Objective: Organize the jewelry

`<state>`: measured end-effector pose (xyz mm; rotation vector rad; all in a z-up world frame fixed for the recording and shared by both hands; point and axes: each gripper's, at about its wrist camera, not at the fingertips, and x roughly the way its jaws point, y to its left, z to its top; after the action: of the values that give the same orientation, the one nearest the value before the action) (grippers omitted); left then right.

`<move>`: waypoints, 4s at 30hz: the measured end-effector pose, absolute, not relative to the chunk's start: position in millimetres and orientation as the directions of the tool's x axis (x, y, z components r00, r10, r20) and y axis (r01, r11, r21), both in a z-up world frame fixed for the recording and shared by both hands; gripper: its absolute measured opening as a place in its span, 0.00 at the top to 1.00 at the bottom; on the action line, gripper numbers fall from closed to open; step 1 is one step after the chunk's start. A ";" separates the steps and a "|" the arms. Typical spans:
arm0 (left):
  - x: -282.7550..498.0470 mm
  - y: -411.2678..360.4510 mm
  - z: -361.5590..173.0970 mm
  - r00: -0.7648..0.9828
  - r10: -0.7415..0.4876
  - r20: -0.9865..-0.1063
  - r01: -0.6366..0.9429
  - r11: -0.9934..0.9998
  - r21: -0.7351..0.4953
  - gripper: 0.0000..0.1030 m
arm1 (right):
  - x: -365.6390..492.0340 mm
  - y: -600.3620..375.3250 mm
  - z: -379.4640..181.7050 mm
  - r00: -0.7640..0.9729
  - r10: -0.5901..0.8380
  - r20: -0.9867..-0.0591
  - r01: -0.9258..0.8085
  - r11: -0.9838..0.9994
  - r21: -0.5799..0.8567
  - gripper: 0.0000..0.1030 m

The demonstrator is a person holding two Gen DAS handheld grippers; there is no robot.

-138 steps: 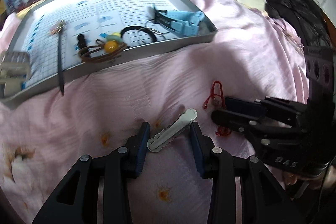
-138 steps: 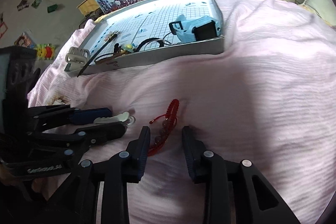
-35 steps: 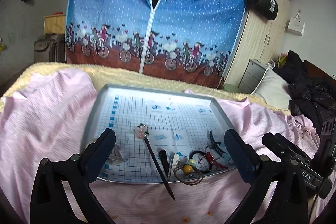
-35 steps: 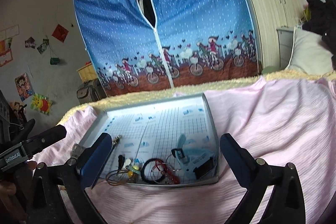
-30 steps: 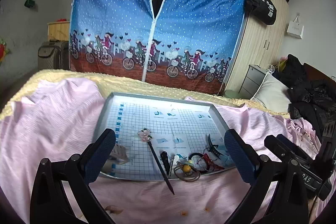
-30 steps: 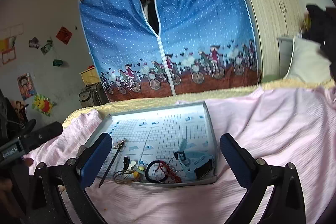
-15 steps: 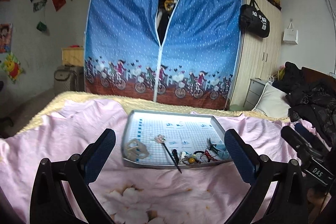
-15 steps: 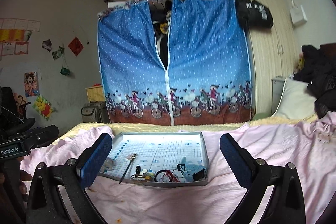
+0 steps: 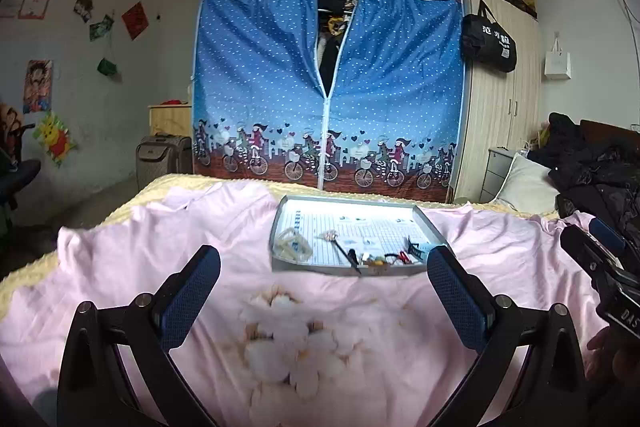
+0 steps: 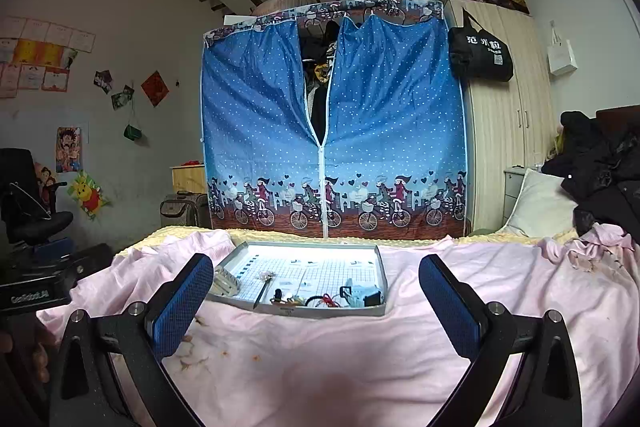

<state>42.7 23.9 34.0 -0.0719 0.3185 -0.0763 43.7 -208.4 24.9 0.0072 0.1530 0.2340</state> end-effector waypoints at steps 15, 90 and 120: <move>11.6 15.5 24.4 0.950 -0.099 -0.297 0.086 0.995 -0.057 0.01 | 23.2 -210.8 14.6 0.960 0.214 -0.179 -0.216 0.976 0.004 0.00; 13.5 18.4 22.8 0.950 -0.093 -0.297 0.083 0.995 -0.047 0.01 | 24.3 -208.0 10.6 0.952 0.230 -0.203 -0.238 0.971 -0.014 0.00; 24.2 19.7 9.3 0.931 0.064 -0.360 -0.052 0.998 0.044 0.01 | 24.3 -208.6 10.9 0.951 0.229 -0.206 -0.236 0.972 -0.012 0.00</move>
<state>24.2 19.7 9.3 0.0334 0.3697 0.0596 24.3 -208.6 10.9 -0.0367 0.2055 0.2365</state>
